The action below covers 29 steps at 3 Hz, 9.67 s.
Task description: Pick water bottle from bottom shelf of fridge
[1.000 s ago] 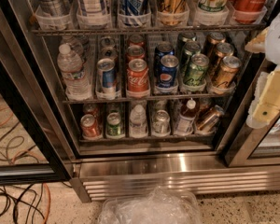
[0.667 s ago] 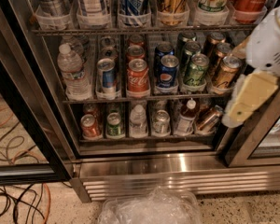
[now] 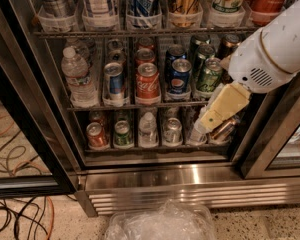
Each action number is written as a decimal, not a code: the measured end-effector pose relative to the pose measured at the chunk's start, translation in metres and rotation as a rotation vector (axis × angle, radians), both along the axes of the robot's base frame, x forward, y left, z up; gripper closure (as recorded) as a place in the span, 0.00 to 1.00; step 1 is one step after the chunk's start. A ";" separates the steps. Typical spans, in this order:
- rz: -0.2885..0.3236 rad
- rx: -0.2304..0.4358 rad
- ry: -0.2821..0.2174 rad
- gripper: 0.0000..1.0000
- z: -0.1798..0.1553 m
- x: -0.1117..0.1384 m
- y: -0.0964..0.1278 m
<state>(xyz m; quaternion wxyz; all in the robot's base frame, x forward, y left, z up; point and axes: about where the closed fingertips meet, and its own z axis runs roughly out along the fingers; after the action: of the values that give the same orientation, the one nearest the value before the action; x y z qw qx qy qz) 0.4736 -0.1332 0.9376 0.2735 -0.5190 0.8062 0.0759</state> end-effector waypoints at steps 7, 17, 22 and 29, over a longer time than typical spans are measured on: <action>-0.143 0.372 0.051 0.00 -0.122 -0.062 0.122; -0.634 0.543 -0.247 0.00 -0.279 0.028 0.097; -0.663 0.743 -0.327 0.24 -0.320 0.104 0.163; -0.776 0.613 -0.591 0.38 -0.328 0.147 0.156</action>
Offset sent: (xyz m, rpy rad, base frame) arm -0.0170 0.0703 -0.0471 0.2517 0.0116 -0.0140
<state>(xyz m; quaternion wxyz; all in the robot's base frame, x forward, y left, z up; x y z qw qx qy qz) 0.6210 0.0232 0.6095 0.6331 -0.0812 0.7681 0.0521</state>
